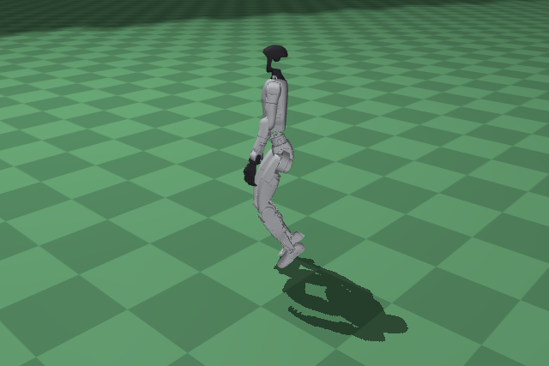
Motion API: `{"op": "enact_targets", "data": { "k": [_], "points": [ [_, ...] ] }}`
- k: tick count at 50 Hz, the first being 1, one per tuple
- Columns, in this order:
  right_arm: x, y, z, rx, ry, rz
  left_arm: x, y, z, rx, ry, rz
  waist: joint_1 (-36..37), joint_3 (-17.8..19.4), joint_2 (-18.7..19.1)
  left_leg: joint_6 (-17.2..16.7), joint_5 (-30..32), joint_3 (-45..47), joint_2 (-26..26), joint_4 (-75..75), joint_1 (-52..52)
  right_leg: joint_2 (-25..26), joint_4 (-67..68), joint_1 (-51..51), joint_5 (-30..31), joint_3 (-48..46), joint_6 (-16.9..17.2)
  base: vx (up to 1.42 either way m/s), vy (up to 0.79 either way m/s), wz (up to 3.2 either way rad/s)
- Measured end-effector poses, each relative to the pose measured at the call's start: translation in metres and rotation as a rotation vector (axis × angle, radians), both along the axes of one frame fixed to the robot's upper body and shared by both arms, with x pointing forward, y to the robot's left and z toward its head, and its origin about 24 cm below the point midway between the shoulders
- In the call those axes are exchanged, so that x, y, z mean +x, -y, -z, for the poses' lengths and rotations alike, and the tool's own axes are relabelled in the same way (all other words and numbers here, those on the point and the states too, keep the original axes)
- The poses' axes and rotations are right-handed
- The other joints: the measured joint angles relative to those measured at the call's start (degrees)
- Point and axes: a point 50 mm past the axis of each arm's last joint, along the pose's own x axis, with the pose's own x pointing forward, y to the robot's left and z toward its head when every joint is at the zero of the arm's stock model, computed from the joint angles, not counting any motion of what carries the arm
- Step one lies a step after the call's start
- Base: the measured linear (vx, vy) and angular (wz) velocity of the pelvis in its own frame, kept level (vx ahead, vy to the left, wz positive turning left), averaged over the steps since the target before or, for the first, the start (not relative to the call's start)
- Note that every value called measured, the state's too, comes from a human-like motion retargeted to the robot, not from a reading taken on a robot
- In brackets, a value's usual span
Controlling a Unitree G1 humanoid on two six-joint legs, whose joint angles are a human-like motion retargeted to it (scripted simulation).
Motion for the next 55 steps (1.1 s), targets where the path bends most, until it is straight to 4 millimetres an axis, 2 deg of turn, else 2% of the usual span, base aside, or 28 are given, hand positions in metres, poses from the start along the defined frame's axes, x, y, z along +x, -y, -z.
{"op": "enact_targets", "data": {
  "k": [12,20,25,27,32,36,40,44,50,55],
  "points": [
    [0.004,-0.008,0.001,0.036,-0.012,-0.06,0.007,-0.005,-0.003,-0.011,0.02,0.01,-0.16,2.04,-0.62,3.79,-7.41,0.34,2.24,-0.78,5.5,1.67,-2.55,5.74,-7.67,-0.08,-0.03,0.02,0.0,0.48],
    [0.011,-0.025,0.004,0.083,0.008,-0.105,-0.019,-0.006,0.003,-0.021,-0.065,0.001,0.61,3.96,0.16,7.92,-16.6,0.55,6.3,4.99,5.32,4.75,-2.13,7.71,-15.51,0.1,-1.35,-0.01,0.0,0.21],
    [0.014,-0.033,0.005,0.117,0.02,-0.118,-0.028,-0.009,0.005,-0.028,-0.106,0.002,2.59,5.95,2.4,9.78,-25.6,-0.01,11.49,9.98,5.31,9.15,-5.8,11.47,-22.45,-1.01,-2.61,0.0,0.0,0.0],
    [0.01,-0.037,0.007,0.128,0.013,-0.124,-0.037,-0.007,0.007,-0.038,-0.133,-0.003,3.11,7.08,2.95,10.6,-27.8,0.42,13.72,14.88,3.96,10.07,-3.46,10.98,-24.78,-1.47,-3.02,0.0,0.0,0.0],
    [0.01,-0.039,0.007,0.145,0.02,-0.125,-0.046,-0.006,0.008,-0.058,-0.166,-0.019,5.39,8.8,5.72,14.7,-31.95,1.92,21.55,23.71,1.67,13.67,-6.82,13.95,-27.57,-3.18,-5.14,0.0,0.0,0.0],
    [0.007,-0.038,0.008,0.154,0.014,-0.118,-0.05,-0.004,0.009,-0.079,-0.176,-0.036,7.03,9.72,7.18,16.28,-36.13,2.44,24.02,27.23,-0.7,15.22,-8.51,15.71,-28.85,-3.79,-5.62,0.0,0.0,0.0],
    [0.003,-0.036,0.008,0.161,0.007,-0.1,-0.049,-0.003,0.009,-0.098,-0.168,-0.058,8.07,10.27,7.98,17.12,-39.69,4.3,24.26,25.98,-2.79,15.13,-9.84,17.47,-29.63,-4.44,-4.71,0.0,0.0,0.0],
    [-0.004,-0.034,0.009,0.164,-0.006,-0.072,-0.051,-0.001,0.009,-0.118,-0.163,-0.084,8.24,10.22,8.16,16.92,-41.38,7.23,22.26,19.79,-4.58,13.72,-11.02,18.83,-30.38,-5.05,-3.57,0.05,0.0,0.13],
    [-0.021,-0.03,0.013,0.17,-0.052,-0.031,-0.059,0.002,0.01,-0.141,-0.169,-0.115,7.32,8.87,8.18,15.67,-39.35,12.25,17.66,6.21,-6.77,11.01,-12.7,19.56,-31.29,-5.86,-2.41,0.09,0.01,0.24],
    [-0.023,-0.028,0.013,0.166,-0.056,-0.032,-0.057,0.004,0.01,-0.145,-0.152,-0.115,5.94,8.29,8.47,15.02,-36.78,15.59,16.1,0.71,-8.81,9.27,-9.83,18.7,-32.79,-6.2,-2.38,0.12,0.03,0.21]
  ]
}}
